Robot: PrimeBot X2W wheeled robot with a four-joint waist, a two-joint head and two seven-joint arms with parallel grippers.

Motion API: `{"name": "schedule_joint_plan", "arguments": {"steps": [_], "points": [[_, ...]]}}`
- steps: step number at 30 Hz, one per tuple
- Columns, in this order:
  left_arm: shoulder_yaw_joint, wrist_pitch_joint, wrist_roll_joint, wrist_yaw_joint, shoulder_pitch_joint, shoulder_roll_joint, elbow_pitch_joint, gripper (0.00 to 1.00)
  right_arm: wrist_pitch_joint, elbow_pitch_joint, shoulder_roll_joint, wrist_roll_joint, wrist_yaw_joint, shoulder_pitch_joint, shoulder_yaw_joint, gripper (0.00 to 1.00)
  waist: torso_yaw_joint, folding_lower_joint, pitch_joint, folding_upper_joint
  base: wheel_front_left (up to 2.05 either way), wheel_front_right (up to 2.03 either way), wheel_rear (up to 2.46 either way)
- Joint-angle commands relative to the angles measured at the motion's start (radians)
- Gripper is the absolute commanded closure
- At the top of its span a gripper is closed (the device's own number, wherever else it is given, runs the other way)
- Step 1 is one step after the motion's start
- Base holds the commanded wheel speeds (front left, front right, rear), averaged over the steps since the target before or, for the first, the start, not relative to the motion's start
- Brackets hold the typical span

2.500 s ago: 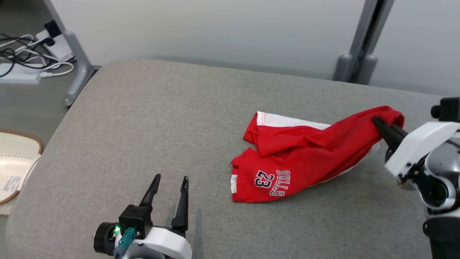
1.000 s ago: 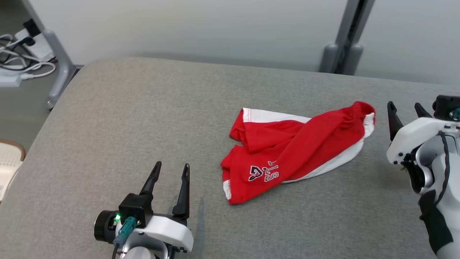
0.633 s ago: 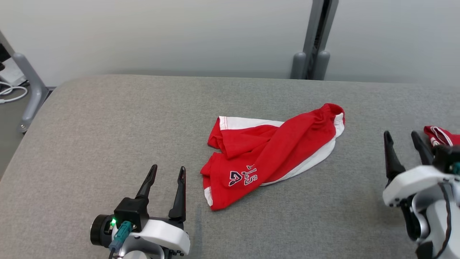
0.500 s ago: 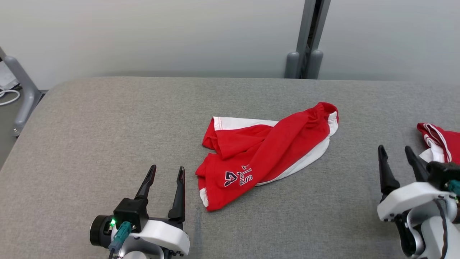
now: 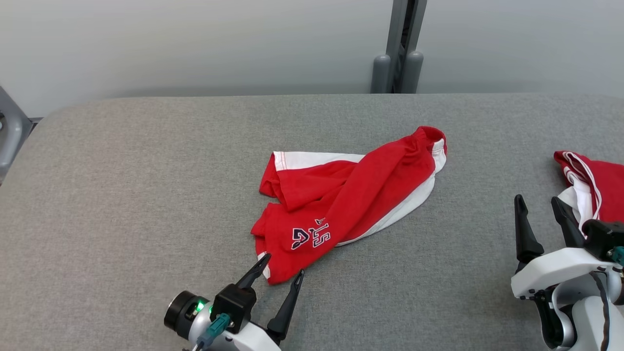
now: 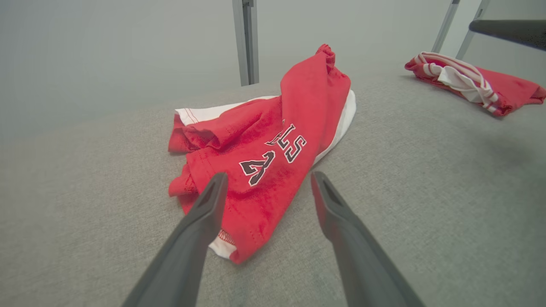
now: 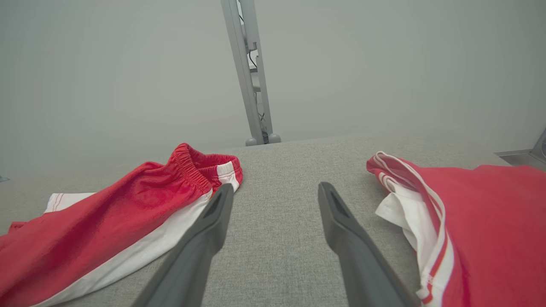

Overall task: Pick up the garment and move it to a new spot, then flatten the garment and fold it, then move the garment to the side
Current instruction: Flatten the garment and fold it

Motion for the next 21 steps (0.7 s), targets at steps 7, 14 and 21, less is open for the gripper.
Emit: {"name": "schedule_joint_plan", "arguments": {"steps": [7, 14, 21], "points": [[-0.049, 0.002, 0.078, 0.024, -0.094, 0.02, 0.103, 0.0, 0.013, -0.023, 0.014, -0.008, 0.0, 0.004, 0.006, 0.0, -0.034, 0.0, 0.036, -0.0001, 0.0, 0.0, 0.0], [-0.08, 0.0, 0.125, 0.053, -0.159, 0.023, 0.185, 0.0, 0.012, -0.026, 0.021, -0.011, 0.0, -0.007, 0.005, 0.0, -0.079, 0.0, 0.065, -0.0001, 0.0, 0.0, 0.0], [-0.071, -0.002, 0.105, 0.07, -0.185, 0.016, 0.243, 0.2, 0.007, -0.021, 0.025, -0.017, 0.0, -0.001, -0.007, 0.0, -0.1, 0.0, 0.073, -0.0001, 0.0, 0.0, 0.0]]}}
